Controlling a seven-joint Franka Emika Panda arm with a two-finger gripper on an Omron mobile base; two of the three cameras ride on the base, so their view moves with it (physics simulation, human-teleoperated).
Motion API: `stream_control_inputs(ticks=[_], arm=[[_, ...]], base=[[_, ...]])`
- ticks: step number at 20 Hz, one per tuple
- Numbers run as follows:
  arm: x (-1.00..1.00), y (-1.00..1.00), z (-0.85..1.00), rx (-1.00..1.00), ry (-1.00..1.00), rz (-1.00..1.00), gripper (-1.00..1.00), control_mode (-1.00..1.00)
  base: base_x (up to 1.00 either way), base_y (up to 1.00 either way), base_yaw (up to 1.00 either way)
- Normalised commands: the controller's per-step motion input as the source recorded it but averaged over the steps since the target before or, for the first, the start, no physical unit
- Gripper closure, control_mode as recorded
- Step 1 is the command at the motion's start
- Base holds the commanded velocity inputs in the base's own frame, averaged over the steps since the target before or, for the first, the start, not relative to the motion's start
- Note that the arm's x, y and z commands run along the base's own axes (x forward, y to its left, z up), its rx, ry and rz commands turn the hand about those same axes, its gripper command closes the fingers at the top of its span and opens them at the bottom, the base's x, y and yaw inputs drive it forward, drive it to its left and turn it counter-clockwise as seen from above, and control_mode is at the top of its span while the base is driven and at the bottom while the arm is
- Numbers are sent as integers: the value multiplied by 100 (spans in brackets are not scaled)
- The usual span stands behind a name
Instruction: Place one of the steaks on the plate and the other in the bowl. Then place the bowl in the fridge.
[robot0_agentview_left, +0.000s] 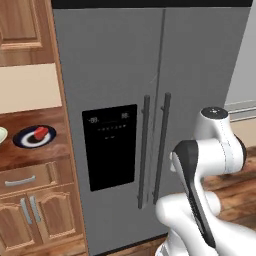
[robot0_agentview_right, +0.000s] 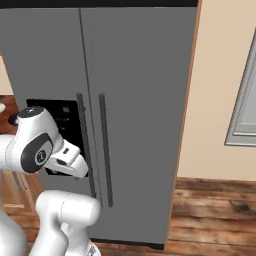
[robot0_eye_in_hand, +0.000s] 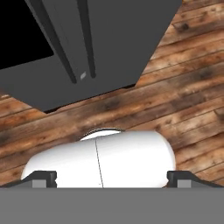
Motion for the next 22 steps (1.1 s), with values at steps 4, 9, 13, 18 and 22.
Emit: stream_control_inputs(ticks=[4, 9, 13, 18, 22], arm=[[0, 0, 0, 0, 0, 0, -100, 100], [0, 0, 0, 0, 0, 0, -100, 100], [0, 0, 0, 0, 0, 0, -100, 100], [0, 0, 0, 0, 0, 0, -100, 100], [0, 0, 0, 0, 0, 0, -100, 100]], base=[[-7, -5, 2], [-59, -22, 14], [-66, -50, 5], [-39, -40, 0], [-10, -5, 1]])
